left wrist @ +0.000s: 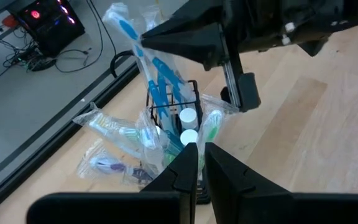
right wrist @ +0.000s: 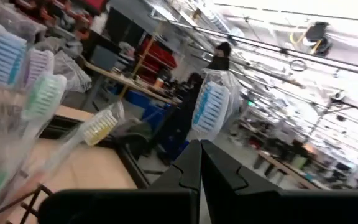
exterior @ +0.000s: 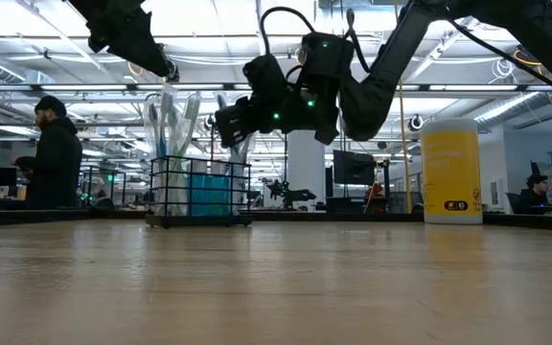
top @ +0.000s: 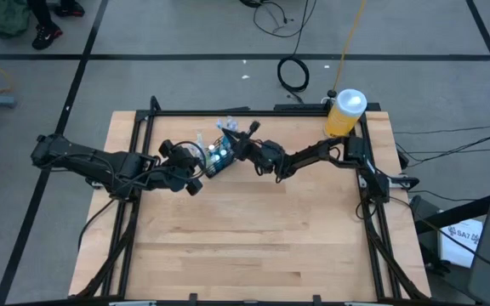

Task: Pick & Place toothbrushing station
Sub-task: Put the blue toothbrush into the black wire organizer

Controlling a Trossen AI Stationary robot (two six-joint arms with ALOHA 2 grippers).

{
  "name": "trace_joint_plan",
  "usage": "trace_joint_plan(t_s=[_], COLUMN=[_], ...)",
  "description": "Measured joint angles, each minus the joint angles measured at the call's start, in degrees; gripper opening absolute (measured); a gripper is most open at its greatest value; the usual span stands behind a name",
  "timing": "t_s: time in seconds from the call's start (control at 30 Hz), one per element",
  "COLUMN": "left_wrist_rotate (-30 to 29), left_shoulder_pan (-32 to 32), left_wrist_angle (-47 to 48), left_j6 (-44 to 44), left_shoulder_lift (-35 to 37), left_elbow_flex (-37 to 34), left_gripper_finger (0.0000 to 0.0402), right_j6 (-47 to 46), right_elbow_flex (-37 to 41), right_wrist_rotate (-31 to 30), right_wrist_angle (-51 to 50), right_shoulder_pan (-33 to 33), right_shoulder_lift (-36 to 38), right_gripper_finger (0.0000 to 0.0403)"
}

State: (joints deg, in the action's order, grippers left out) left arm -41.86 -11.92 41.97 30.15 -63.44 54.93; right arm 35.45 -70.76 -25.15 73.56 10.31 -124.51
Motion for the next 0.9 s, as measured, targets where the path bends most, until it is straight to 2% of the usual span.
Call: trace_joint_plan(t_s=[0.23, 0.5, 0.7, 0.9], left_wrist_rotate=[1.74, 3.02, 2.88, 2.83], left_shoulder_pan=[0.0, -0.65, -1.4, -1.38], left_wrist_angle=[0.1, 1.61, 1.51, 1.28], left_j6=[0.11, 1.07, 1.31, 1.78], left_shoulder_lift=[0.0, 0.0, 0.0, 0.0], left_elbow_flex=[0.0, 0.0, 0.0, 0.0], left_gripper_finger=[0.0037, 0.0037, 0.0037, 0.0037], right_j6=[5.52, 10.76, 8.24, 0.4], right_elbow_flex=[0.02, 0.07, 0.07, 0.06], right_wrist_rotate=[-2.77, -22.52, -22.93, -22.99], right_wrist_angle=[2.39, -0.47, -5.1, -13.29], right_shoulder_pan=[-3.29, -6.87, -8.0, -7.77], right_shoulder_lift=[0.0, -0.02, -0.02, 0.0], right_gripper_finger=[0.0, 0.0, 0.0, 0.0])
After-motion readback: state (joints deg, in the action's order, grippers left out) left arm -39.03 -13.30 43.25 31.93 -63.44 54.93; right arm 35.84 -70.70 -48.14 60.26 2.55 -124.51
